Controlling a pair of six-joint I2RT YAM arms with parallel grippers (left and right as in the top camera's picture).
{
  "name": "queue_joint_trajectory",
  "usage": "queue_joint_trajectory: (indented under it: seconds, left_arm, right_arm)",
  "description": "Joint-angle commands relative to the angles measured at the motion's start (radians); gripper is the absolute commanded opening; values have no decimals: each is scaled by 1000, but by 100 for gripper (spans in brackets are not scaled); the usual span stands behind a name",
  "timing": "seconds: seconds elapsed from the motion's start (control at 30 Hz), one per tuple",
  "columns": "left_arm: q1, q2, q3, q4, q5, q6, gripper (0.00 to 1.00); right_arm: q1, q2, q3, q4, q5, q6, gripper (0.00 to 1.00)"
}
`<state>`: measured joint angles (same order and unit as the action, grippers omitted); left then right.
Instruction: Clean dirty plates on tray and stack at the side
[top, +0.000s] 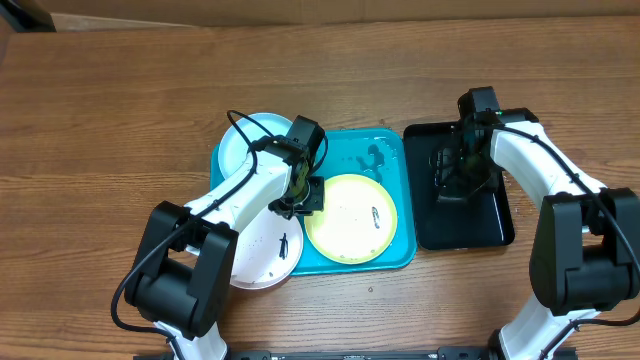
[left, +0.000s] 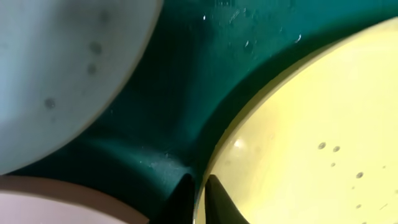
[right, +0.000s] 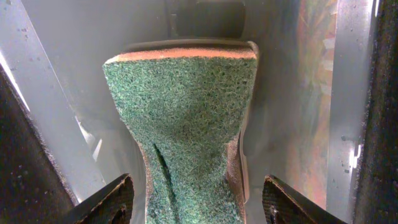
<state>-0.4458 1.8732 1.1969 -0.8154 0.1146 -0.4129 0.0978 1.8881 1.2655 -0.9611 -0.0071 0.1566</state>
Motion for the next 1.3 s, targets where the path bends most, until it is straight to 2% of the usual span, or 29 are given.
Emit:
queue_joint_trajectory:
  seconds: [0.0,0.13,0.33,0.5,0.67,0.8,1.03,1.07,1.1,1.13,1.23,1.27]
  left_arm:
    - [-6,18,-7,14,-23,-23,4]
    - [-5,18,-7,16,-71,-79,4]
    - [-5,18,-7,24,-69,-134,4]
    - [-6,18,-7,25,-70,-134,5]
    - [-6,18,-7,24,-69,-134,5]
    - [-6,18,-7,23,-59,-134,5]
    - [-6,18,-7,23,-50,-134,6]
    - [-6,18,-7,23,-50,-134,6]
    - [-6,18,-7,23,-50,-133,6]
    - [-6,18,-7,22,-50,-134,6]
    - [-6,18,-7,18,-50,-133,6]
    - [-6,18,-7,17,-50,-134,7]
  right_arm:
    - [-1,4,-3,5,10,-1,68]
    - [-1,4,-3,11,10,-1,69]
    - [-1,4,-3,27,11,-8,67]
    - [-1,4,-3,2,9,-8,55]
    - [0,4,-3,-46,5,-3,59]
    - [0,4,-11,-42,-31,-3,55]
    - [0,4,-89,-13,-47,0,59]
    - [0,4,-95,-12,-48,0,56]
    - [0,4,-97,-13,-47,-1,20]
    - [0,4,-96,-14,-47,0,4]
    - [-1,3,-63,-48,-47,-1,4]
    - [-1,3,-40,-76,-47,-1,18]
